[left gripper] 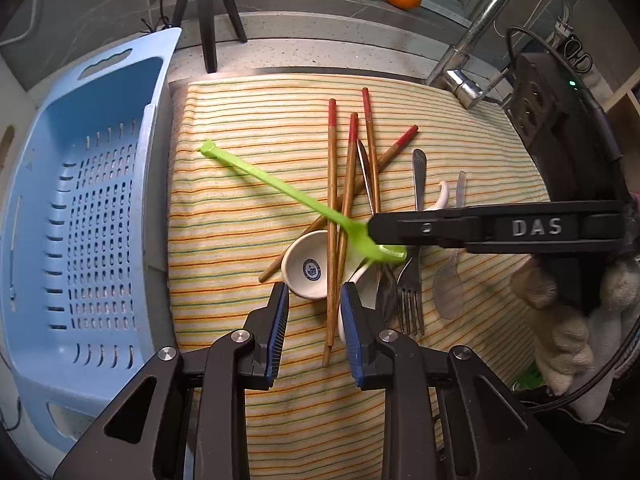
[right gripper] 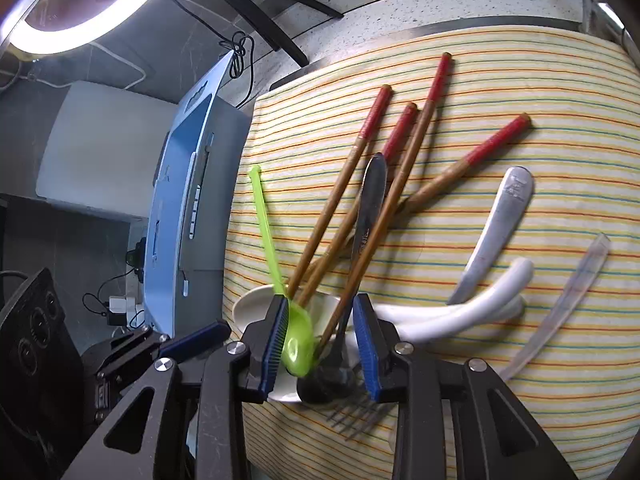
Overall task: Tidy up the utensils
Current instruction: 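Position the left tool fingers around the white ceramic spoon handle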
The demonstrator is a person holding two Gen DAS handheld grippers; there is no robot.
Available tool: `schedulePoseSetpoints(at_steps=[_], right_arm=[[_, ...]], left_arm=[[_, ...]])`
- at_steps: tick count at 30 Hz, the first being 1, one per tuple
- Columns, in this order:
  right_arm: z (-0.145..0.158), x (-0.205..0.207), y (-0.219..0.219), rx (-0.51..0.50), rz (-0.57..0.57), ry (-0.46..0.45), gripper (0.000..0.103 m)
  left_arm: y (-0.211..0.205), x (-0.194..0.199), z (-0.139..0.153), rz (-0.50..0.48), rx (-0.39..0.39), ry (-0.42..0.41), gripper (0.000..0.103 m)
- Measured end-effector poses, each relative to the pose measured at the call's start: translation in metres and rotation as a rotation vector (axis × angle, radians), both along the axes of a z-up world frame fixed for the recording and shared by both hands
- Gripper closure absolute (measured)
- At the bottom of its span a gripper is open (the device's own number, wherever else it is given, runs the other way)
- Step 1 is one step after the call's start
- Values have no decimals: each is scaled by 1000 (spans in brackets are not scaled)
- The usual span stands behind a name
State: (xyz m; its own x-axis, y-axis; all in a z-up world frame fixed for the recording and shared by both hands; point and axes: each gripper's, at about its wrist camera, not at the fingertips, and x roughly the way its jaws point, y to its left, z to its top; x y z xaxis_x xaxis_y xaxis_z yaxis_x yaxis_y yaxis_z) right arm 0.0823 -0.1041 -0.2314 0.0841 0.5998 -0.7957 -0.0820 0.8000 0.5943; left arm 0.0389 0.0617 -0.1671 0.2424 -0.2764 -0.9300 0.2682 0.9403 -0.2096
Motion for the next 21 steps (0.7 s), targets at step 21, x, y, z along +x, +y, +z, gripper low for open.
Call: schedulePoseSetpoints(at_steps=[21], right_arm=[[10, -27, -55, 14, -67, 5, 71]], left_arm=[[-30, -26, -24, -21, -47, 53, 79]])
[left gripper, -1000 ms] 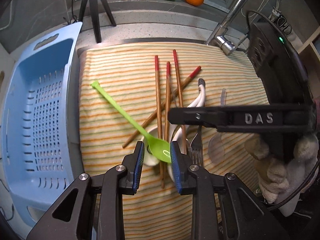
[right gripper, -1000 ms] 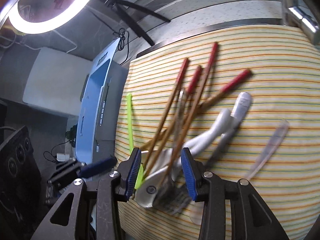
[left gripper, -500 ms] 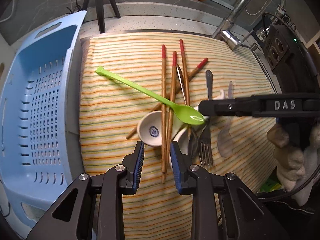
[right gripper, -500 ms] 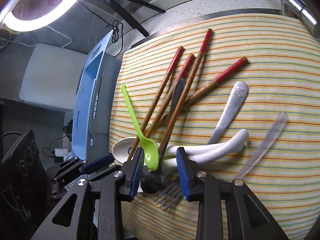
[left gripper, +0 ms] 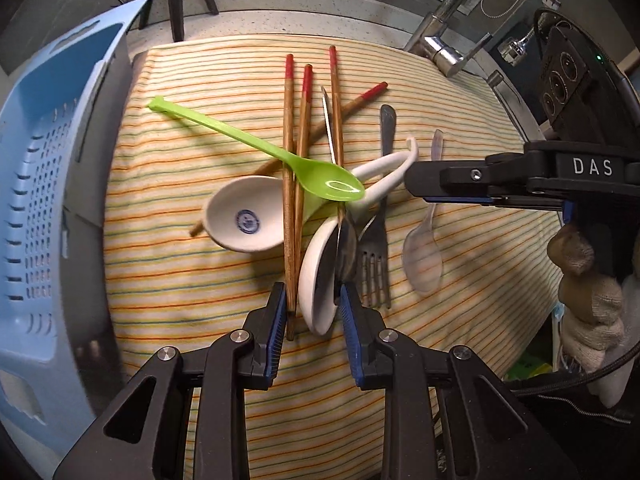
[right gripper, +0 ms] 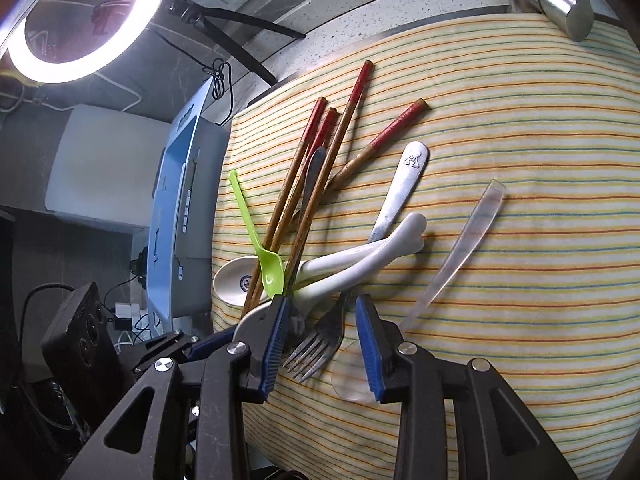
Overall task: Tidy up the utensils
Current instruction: 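Position the left tool fingers around the white ceramic spoon handle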
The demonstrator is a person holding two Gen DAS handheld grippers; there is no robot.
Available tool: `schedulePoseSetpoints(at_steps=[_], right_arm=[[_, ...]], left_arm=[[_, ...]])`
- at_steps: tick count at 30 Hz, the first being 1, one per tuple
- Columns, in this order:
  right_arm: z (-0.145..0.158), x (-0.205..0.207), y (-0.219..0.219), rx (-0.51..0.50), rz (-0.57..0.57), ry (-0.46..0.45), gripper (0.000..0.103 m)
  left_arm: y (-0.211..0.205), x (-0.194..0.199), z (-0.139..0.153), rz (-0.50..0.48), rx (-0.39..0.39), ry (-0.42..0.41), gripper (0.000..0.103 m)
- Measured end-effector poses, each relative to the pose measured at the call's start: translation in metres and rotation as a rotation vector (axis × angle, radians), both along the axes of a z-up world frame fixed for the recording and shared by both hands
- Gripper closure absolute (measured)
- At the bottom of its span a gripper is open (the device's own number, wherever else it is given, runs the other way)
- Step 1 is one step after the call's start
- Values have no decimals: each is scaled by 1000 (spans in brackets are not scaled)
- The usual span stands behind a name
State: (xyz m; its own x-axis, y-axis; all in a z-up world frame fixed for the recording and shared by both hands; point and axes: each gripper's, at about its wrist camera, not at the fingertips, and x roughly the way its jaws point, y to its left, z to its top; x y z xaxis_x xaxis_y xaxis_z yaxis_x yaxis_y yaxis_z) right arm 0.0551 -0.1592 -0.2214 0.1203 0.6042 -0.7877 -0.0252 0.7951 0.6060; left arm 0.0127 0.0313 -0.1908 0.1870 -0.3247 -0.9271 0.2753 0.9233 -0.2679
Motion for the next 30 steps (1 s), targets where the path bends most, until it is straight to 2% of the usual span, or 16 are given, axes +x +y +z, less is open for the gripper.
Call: schedulePoseSetpoints(at_steps=[6, 12, 14, 22, 25, 30], right_arm=[[2, 4, -1, -20, 7, -23, 71], [0, 8, -8, -34, 7, -21, 71], [2, 9, -10, -48, -2, -31, 71], [32, 12, 5, -43, 45, -130, 71], [31, 17, 18, -27, 67, -120, 71], [17, 18, 27, -1, 77, -63, 71]], left_arm=[[-19, -5, -1, 5, -56, 1, 79], [-46, -13, 4, -58, -89, -17, 79], [-42, -16, 8, -57, -91, -22, 79], [20, -8, 20, 82, -20, -54, 78], [27, -5, 20, 99, -19, -54, 78], [20, -14, 19, 56, -57, -36, 78]])
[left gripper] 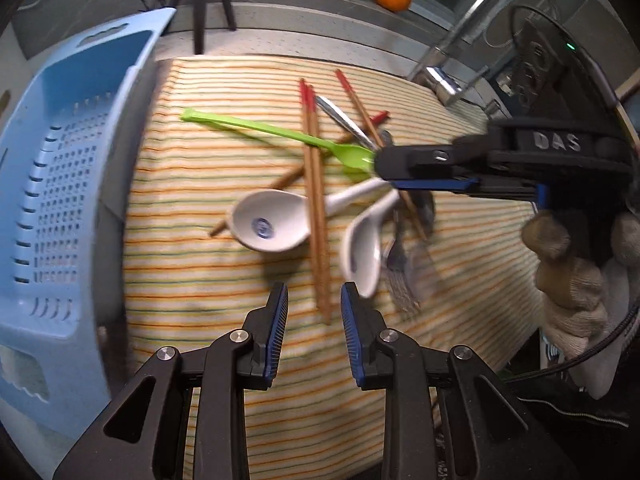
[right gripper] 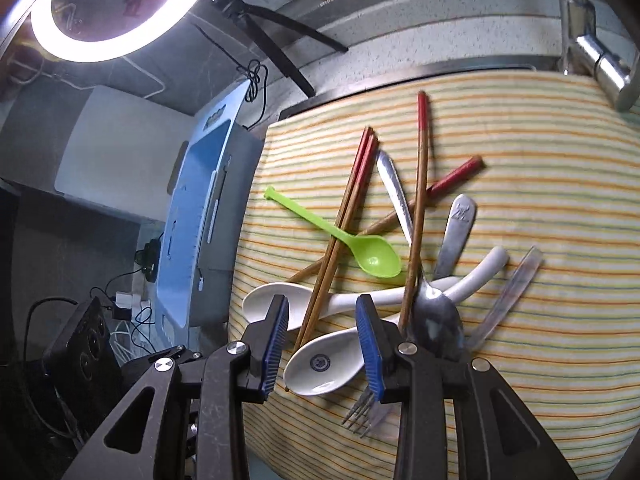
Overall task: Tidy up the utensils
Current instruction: 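Position the left tool fingers around the white ceramic spoon handle, then close the left tool on the white ceramic spoon handle and lift it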
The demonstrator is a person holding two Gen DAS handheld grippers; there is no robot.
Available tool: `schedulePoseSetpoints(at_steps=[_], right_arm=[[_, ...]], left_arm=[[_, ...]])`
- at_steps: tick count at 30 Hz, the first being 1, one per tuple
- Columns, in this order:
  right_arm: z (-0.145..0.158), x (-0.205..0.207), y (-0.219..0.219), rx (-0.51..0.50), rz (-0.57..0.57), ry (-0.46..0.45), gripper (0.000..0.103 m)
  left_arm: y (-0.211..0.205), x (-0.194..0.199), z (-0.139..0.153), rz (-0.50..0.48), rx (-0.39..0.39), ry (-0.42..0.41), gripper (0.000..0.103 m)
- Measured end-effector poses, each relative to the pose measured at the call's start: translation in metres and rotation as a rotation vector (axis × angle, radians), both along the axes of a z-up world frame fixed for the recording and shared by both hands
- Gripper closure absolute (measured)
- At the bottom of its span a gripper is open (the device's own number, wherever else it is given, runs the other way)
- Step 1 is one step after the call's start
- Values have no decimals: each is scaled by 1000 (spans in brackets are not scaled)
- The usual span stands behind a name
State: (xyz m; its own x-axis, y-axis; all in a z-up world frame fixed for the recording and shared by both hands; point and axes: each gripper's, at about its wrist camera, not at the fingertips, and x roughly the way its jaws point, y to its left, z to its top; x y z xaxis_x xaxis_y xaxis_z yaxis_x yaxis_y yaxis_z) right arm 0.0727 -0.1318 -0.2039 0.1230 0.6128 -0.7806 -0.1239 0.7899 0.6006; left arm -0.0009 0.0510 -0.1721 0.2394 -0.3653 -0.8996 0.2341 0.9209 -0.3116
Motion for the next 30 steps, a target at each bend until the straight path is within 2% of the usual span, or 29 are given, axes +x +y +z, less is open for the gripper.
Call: schedulePoseSetpoints(at_steps=[4, 7, 17, 20, 24, 30], right_arm=[[-12, 2, 2, -2, 0, 33, 71], [-21, 6, -4, -12, -18, 67, 71], [-14, 16, -31, -122, -57, 11, 75], [-14, 13, -37, -103, -62, 17, 74], [-12, 0, -30, -5, -23, 65, 72], [-27, -3, -34, -44, -48, 88, 73]], left_arm=[[-10, 0, 0, -26, -25, 10, 78], [-18, 7, -1, -34, -9, 5, 78], [-44, 23, -11, -52, 20, 22, 80], [-46, 25, -14, -52, 27, 32, 87], [-48, 28, -21, -43, 36, 50, 92], [-39, 19, -20, -36, 58, 56, 93]])
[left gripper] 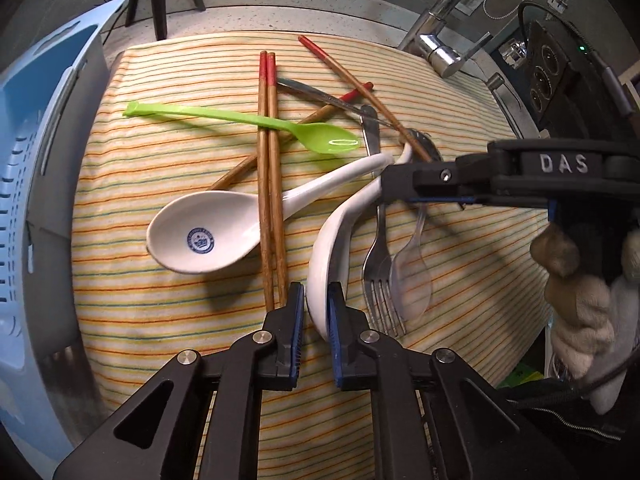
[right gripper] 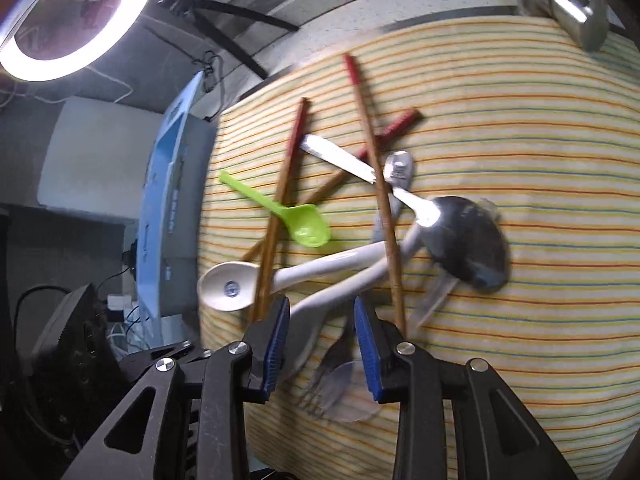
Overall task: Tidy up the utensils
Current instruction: 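Close the left tool on the white ceramic spoon handle and lift it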
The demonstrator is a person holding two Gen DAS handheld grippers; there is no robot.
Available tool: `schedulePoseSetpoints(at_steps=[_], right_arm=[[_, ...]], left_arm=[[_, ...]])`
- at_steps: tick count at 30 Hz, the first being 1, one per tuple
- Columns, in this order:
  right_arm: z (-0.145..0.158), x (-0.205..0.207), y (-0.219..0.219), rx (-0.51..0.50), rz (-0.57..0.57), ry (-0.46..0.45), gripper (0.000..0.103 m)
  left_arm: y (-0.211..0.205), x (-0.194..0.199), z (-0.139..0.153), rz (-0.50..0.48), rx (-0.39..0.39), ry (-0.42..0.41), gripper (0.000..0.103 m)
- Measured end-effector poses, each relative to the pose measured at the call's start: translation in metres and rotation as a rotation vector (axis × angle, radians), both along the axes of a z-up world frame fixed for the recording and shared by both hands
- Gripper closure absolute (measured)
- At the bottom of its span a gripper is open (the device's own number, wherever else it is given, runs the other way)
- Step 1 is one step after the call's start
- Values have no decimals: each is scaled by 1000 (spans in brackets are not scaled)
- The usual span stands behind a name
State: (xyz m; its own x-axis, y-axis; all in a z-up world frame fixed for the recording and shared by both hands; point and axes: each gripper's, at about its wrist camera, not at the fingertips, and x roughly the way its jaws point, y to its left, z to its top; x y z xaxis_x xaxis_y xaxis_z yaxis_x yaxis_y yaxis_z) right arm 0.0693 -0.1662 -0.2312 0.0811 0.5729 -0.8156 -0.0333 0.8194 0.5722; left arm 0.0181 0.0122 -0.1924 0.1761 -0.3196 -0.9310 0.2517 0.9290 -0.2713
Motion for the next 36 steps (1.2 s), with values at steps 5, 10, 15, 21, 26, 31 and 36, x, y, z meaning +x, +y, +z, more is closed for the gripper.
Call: schedulePoseSetpoints(at_steps=[5, 10, 15, 21, 26, 31, 36], right_arm=[[-3, 7, -18, -13, -54, -13, 74], [-4, 11, -15, -26, -61, -26, 74], [-10, 12, -14, -26, -81, -16, 76], [-13, 15, -17, -1, -102, -3, 83], [-14, 10, -19, 57, -109, 20, 85], [-14, 9, -11, 70, -97, 17, 85], [-9, 3, -1, 112, -73, 23, 86]], left_arm=[[-3, -2, -3, 2, 5, 7, 90], [-21, 0, -4, -17, 40, -22, 80], [-29, 5, -8, -27, 61, -35, 92], [-30, 6, -8, -31, 67, -46, 91], [-22, -3, -3, -32, 76, -52, 91], [-13, -11, 1, -19, 71, -50, 91], [1, -29, 10, -6, 77, -60, 91]])
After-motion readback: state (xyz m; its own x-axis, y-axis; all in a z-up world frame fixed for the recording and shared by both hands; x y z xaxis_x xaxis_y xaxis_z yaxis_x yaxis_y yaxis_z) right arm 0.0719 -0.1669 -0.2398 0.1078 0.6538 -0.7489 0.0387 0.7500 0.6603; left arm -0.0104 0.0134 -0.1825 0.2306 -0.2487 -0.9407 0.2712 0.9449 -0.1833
